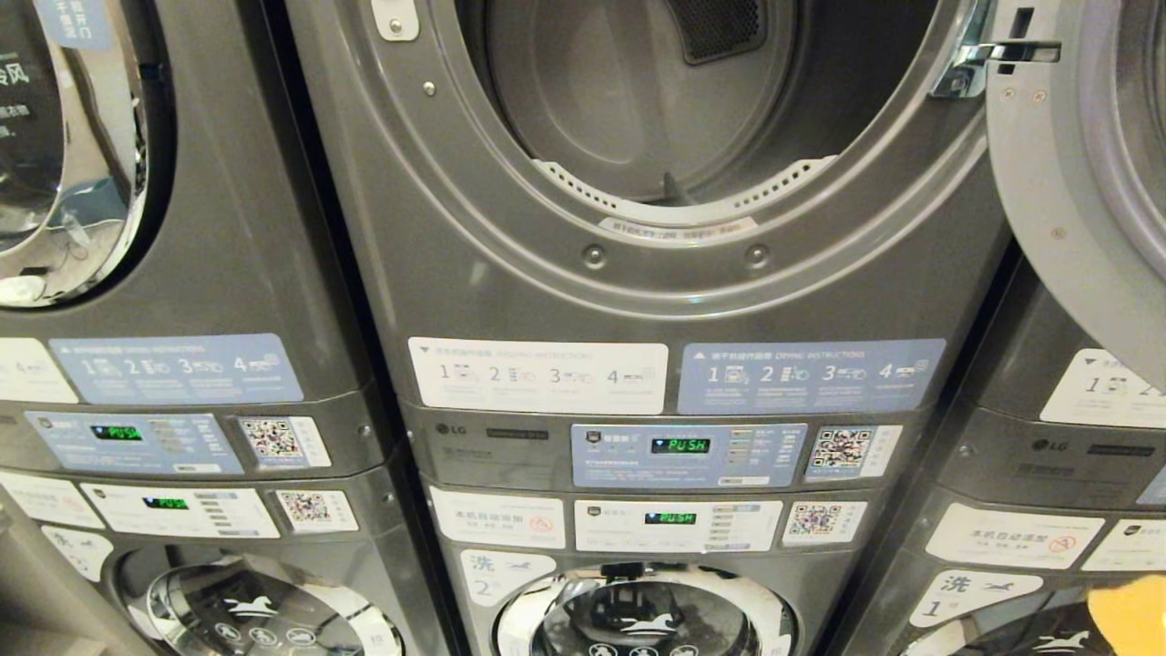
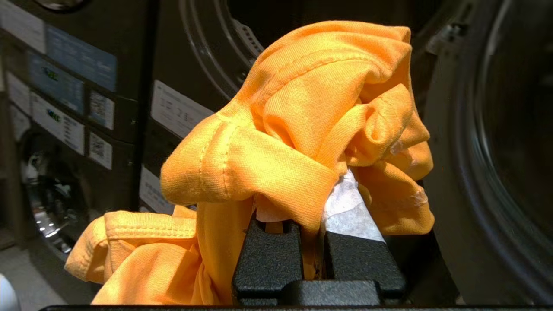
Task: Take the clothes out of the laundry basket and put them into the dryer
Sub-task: Put the clothes in the dryer
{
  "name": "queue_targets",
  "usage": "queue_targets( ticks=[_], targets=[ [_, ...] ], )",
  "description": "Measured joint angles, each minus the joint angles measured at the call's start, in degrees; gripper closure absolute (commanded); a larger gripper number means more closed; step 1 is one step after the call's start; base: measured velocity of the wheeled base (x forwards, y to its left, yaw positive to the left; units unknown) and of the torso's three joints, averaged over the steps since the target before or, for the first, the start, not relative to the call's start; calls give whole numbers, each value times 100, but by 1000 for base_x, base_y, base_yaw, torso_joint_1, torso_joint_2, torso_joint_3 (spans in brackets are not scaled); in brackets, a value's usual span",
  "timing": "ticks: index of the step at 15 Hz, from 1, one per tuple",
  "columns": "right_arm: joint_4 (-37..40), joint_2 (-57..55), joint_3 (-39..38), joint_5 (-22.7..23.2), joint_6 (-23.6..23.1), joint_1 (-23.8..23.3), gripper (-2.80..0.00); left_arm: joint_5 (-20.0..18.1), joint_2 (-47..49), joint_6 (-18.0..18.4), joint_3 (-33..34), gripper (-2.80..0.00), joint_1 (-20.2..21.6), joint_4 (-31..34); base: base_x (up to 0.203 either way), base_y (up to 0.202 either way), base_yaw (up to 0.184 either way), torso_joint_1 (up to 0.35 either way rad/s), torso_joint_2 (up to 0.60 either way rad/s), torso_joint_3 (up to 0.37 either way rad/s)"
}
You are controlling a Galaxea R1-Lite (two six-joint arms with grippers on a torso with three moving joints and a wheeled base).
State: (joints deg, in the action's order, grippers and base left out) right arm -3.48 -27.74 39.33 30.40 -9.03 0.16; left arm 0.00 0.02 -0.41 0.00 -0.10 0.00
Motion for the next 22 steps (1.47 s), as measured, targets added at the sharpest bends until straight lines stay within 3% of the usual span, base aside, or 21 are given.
queue_targets(
  ticks=[2, 4, 9, 11, 14, 16, 20, 22],
  targets=[
    [-458, -992, 563, 598, -12, 68, 0, 0, 0, 0, 0, 0, 0, 0, 0, 0, 0, 0, 0, 0],
    [-1045, -2044, 1184, 755, -85, 362, 0, 0, 0, 0, 0, 0, 0, 0, 0, 0, 0, 0, 0, 0],
    [-1728, -4501, 3271, 25, -517, 2028, 0, 0, 0, 0, 0, 0, 0, 0, 0, 0, 0, 0, 0, 0],
    [-1960, -5387, 4073, -305, -625, 2437, 0, 0, 0, 0, 0, 0, -1, 0, 0, 0, 0, 0, 0, 0],
    [-2701, -6812, 5817, -1146, -686, 2665, 0, 0, 0, 0, 0, 0, -1, 0, 0, 0, 0, 0, 0, 0],
    [-3272, -7756, 6845, -1982, -711, 2710, 0, 0, 0, -7, 0, 0, -1, 0, 0, 0, 0, 0, 0, 0],
    [-4575, -9068, 7273, -3663, -838, 2602, 0, 2, 0, -8, 0, 0, -6, 2, 0, 0, 0, 0, 0, 0],
    [-5088, -9562, 7338, -4176, -960, 2370, 0, 5, 0, -10, 0, 0, -1, 0, 0, 0, 0, 0, 0, 0]
  ],
)
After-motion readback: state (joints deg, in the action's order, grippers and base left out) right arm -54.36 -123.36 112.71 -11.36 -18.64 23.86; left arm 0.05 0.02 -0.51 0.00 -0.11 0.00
